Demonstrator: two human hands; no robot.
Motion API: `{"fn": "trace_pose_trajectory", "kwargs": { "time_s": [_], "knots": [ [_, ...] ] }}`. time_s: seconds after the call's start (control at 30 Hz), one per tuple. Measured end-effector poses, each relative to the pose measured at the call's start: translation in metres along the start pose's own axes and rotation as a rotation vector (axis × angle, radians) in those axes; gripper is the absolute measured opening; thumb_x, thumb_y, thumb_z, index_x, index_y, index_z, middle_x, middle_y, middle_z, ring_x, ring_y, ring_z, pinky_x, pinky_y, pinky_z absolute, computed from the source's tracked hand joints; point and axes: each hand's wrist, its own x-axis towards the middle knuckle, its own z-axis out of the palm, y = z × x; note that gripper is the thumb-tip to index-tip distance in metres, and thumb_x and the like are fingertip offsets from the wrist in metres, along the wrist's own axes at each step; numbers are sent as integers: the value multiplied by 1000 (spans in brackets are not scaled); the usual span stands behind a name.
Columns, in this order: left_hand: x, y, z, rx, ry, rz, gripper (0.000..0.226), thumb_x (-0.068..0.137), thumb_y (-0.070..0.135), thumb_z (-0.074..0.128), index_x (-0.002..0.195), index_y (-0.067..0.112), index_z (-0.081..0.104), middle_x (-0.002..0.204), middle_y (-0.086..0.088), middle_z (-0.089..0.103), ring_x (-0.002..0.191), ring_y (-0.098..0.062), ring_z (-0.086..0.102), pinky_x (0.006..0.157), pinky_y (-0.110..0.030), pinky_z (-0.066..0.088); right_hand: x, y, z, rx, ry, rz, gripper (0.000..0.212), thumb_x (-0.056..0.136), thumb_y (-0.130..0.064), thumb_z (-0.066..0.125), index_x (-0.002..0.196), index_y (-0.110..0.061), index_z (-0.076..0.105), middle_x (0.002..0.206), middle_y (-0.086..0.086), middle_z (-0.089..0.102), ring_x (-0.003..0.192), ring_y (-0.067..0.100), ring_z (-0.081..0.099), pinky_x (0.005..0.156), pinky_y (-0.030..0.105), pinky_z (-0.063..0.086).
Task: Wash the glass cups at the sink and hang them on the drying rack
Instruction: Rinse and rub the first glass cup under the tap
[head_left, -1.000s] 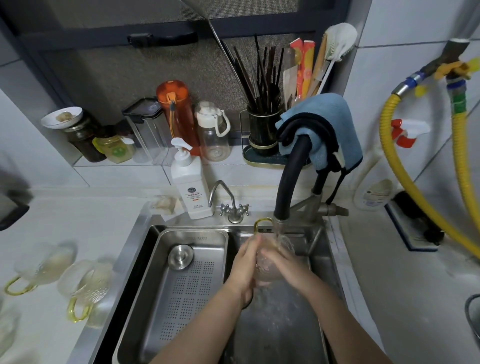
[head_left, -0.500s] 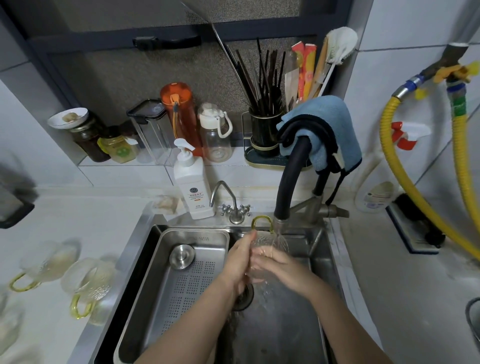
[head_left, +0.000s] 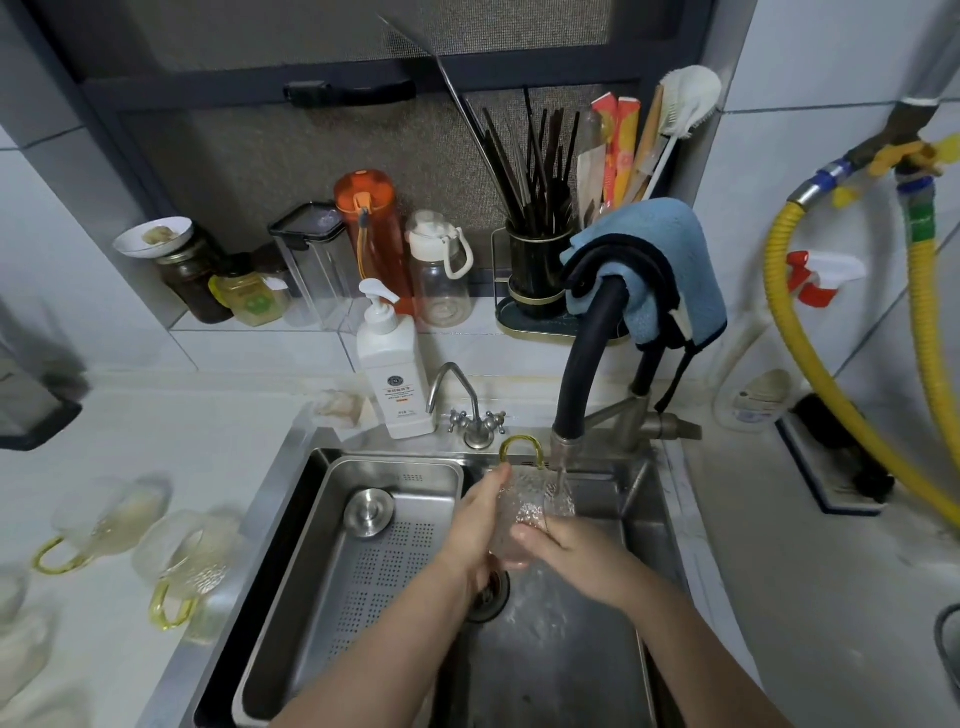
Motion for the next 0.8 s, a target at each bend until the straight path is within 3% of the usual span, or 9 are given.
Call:
{"fn": "trace_pose_trajectory", "kwargs": {
  "time_s": [0.1, 0.17, 0.23, 0.3, 0.4, 0.5, 0.63, 0.7, 0.8],
  "knots": [
    [-3, -6, 7, 1, -1, -29, 57, 83, 63, 54, 114, 17, 65, 108, -11, 72, 97, -29, 70, 74, -45, 59, 6, -8, -3, 162, -35, -15, 42, 92, -47, 51, 131, -40, 39, 130, -13, 54, 123, 4, 51, 106, 28, 38],
    [0, -4, 10, -14, 3, -12, 49, 89, 56, 50, 106, 13, 67, 98, -11, 71, 88, -26, 70, 73, -43, 58, 7, -11, -1, 386, -20, -61, 47, 91, -34, 58, 133, -36, 36, 136, -12, 50, 129, 1, 44, 109, 25, 36],
    [1, 0, 10, -12, -18, -7, 53, 85, 58, 53, 107, 11, 66, 92, -13, 69, 83, -27, 68, 74, -45, 56, 3, -10, 1, 429, 27, -77, 32, 94, -21, 58, 122, -31, 46, 123, -13, 57, 116, 0, 54, 95, 18, 47],
    [3, 1, 8, -17, -36, -41, 59, 82, 61, 53, 113, 12, 66, 93, -12, 70, 81, -26, 67, 73, -41, 57, -2, -8, 2, 258, 130, -84, 8, 93, -28, 59, 99, -32, 57, 100, -12, 66, 93, 2, 63, 77, 19, 52],
    [5, -5, 6, -51, -55, -81, 64, 80, 68, 47, 113, 17, 69, 103, -10, 73, 90, -26, 69, 80, -40, 56, -8, 5, 6, 45, 354, -117, 18, 84, -42, 66, 73, -31, 57, 70, -10, 62, 66, 5, 59, 64, 28, 46],
    [9, -8, 5, -98, -8, -80, 67, 80, 69, 47, 117, 16, 66, 111, -12, 72, 103, -31, 68, 92, -48, 52, -13, 16, 13, 51, 488, -103, 21, 81, -43, 69, 100, -35, 66, 95, -24, 60, 90, -5, 57, 83, 21, 48],
    [4, -5, 5, -74, 71, -27, 61, 74, 63, 58, 118, 22, 61, 113, -11, 69, 93, -27, 67, 65, -35, 55, -14, 20, 19, 292, 487, 27, 69, 76, -49, 70, 138, -39, 41, 133, -22, 43, 119, -3, 44, 95, 20, 38],
    [1, -7, 10, 25, 127, 51, 57, 73, 52, 69, 119, 21, 56, 114, -9, 66, 96, -22, 65, 68, -31, 53, -10, 18, 21, 465, 416, 40, 77, 82, -37, 71, 145, -42, 27, 143, -22, 33, 130, 0, 37, 102, 24, 36],
    [-3, -11, 17, 193, 133, 135, 71, 71, 43, 79, 130, 17, 49, 119, -3, 59, 96, -11, 59, 72, -19, 46, -8, 22, 24, 592, 327, 41, 64, 88, -33, 64, 138, -47, 27, 152, -15, 29, 141, 6, 28, 111, 28, 30]
  ]
}}
